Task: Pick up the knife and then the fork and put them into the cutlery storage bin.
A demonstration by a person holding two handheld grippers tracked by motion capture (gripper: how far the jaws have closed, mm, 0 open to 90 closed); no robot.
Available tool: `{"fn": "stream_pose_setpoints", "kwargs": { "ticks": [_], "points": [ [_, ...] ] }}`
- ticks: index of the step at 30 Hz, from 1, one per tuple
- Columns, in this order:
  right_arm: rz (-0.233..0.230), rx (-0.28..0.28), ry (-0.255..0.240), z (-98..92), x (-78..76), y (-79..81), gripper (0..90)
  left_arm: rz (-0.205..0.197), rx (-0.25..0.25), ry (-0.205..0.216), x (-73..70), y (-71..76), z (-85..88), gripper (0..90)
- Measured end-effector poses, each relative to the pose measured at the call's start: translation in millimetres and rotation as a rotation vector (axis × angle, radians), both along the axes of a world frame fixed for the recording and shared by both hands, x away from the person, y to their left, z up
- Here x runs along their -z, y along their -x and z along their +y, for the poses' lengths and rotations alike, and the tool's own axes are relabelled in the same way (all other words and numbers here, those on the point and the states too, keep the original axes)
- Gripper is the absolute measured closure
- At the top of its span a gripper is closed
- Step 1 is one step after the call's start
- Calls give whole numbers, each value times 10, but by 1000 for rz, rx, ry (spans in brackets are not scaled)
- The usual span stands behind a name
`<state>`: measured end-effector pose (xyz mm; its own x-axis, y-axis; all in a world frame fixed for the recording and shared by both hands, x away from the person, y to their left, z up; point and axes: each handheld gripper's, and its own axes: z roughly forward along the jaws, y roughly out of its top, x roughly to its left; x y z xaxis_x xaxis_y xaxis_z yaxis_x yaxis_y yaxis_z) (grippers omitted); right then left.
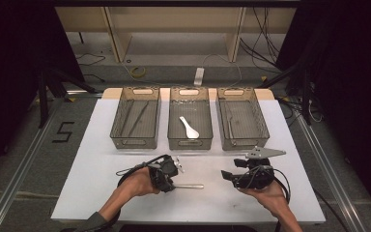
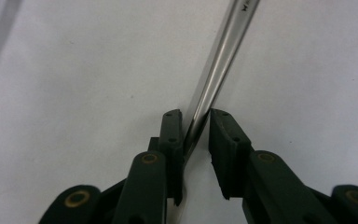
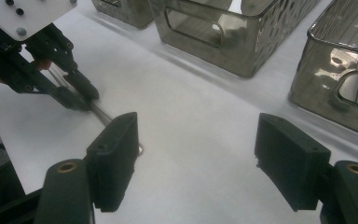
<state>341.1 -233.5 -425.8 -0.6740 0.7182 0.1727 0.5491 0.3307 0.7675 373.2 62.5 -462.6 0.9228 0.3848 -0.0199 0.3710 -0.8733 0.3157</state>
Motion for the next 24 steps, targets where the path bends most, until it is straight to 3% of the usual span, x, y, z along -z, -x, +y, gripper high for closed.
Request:
{"fn": "stream_pose_setpoints", "kwargs": {
  "ticks": [9,24],
  "points": [
    [4,2,-3,-8,2,-6,319,17,3,6,2,-6,-1,835],
    [3,-7,-9,3,-4,-1,328,30,-26,50,-2,-19,38,842]
  ]
}}
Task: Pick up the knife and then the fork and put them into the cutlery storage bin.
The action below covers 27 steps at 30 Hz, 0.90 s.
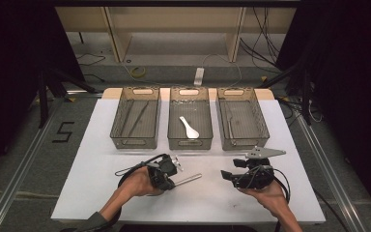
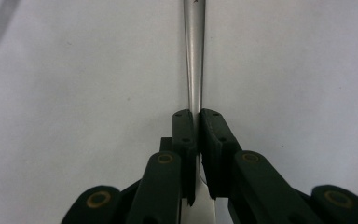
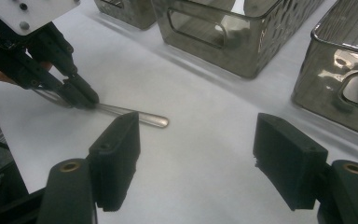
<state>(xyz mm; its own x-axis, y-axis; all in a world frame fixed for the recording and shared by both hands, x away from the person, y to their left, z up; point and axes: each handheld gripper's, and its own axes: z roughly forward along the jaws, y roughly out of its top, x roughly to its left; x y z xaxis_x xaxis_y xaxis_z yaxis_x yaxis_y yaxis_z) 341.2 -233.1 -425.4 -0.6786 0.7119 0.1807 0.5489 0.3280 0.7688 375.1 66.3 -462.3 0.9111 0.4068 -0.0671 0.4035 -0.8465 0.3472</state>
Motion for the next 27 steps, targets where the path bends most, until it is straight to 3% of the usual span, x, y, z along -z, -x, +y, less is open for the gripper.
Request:
{"fn": "stream_pose_setpoints", "kwargs": {
  "ticks": [7,19,27],
  "points": [
    [-2,-5,-1,17,-10,-1,329,19,-23,43,-38,-15,33,842],
    [-4,-38,1,132,-13,8,329,20,-32,69,-128,1,56,843],
    [-12,-96,22,300,-7,19,330,36,-30,103,-193,34,50,843]
  ]
}}
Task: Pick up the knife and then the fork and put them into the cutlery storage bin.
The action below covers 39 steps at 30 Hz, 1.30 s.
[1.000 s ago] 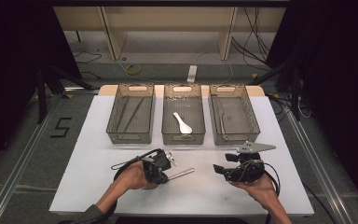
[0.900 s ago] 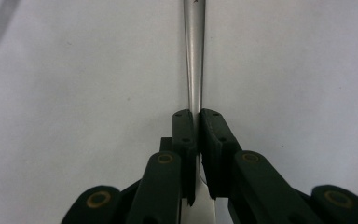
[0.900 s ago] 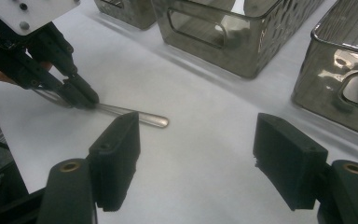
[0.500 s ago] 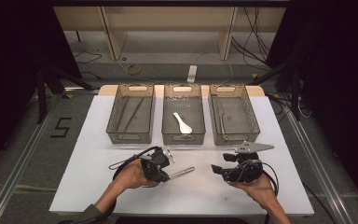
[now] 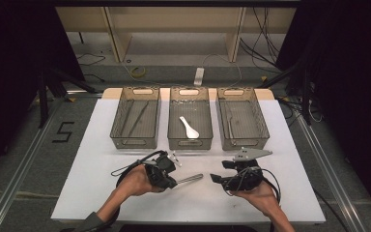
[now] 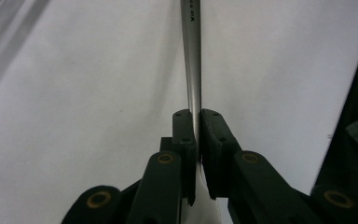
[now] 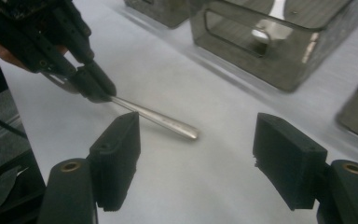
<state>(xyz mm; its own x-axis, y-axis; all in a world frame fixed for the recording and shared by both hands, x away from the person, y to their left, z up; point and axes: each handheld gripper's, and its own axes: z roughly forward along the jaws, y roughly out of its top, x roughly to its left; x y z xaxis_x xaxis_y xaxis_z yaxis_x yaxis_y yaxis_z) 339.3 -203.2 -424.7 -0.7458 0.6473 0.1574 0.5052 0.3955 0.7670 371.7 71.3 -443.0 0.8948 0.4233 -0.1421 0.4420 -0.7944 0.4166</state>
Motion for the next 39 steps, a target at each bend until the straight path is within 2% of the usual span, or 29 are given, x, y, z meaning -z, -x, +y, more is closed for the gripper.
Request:
{"fn": "stream_pose_setpoints", "kwargs": {
  "ticks": [4,8,12,19,22,27,31,35,38,39],
  "points": [
    [-22,-48,35,146,10,28,329,-7,6,7,-31,19,-4,843],
    [-54,-99,75,296,31,61,330,17,19,40,-78,38,-16,843],
    [-92,-161,127,440,54,103,333,21,28,52,-129,74,-31,843],
    [-143,-233,210,632,99,176,357,38,49,72,-176,134,-68,842],
    [-174,-261,266,698,126,207,380,44,60,77,-185,152,-81,842],
    [-215,-299,339,792,176,241,437,58,75,84,-203,171,-96,842],
    [-224,-325,383,848,224,258,484,67,78,95,-204,178,-103,842],
    [-266,-359,442,889,260,287,575,73,83,88,-198,186,-114,842],
    [-294,-378,468,904,278,303,645,86,89,90,-198,188,-116,841],
    [-288,-386,473,906,280,309,668,88,88,88,-195,191,-120,841]
  ]
}}
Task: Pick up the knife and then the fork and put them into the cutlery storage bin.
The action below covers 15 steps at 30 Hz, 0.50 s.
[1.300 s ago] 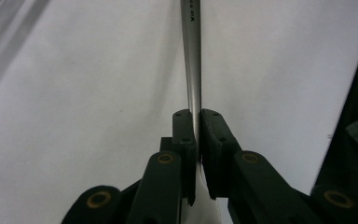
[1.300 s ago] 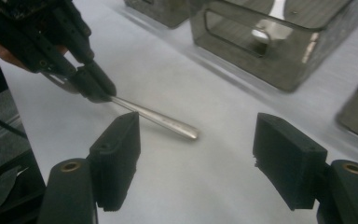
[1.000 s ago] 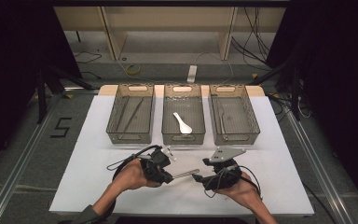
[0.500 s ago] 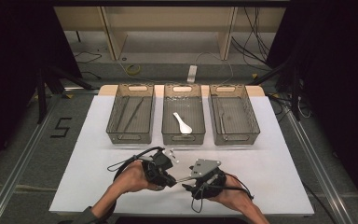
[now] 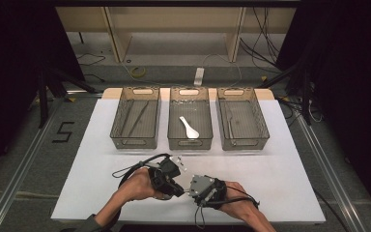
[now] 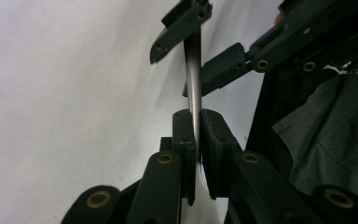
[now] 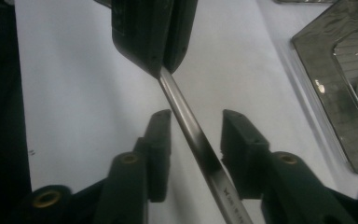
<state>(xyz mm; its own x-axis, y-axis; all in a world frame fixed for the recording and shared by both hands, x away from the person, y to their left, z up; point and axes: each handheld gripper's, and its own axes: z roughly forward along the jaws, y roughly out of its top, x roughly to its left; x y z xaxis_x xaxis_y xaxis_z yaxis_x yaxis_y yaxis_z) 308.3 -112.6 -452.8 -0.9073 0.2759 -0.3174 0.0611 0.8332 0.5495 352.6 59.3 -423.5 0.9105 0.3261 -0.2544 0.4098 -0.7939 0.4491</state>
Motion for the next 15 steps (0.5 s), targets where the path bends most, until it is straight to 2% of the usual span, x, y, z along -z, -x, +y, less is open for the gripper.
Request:
{"fn": "stream_pose_setpoints", "kwargs": {
  "ticks": [2,5,7,10,12,14,15],
  "points": [
    [-13,-14,10,1,1,3,713,-7,6,-13,11,7,-10,841],
    [-16,-49,43,8,6,20,745,9,21,-18,30,2,-15,840],
    [-36,-78,74,24,10,48,791,18,15,-16,39,5,-20,837],
    [-30,-131,108,39,16,74,851,11,20,-2,37,-7,-14,827],
    [-32,-158,130,58,25,95,875,12,12,3,19,-19,-10,769],
    [-27,-154,127,57,18,88,877,14,19,13,8,-9,2,719],
    [-25,-151,132,47,10,80,877,4,16,15,3,-11,5,665]
  ]
}}
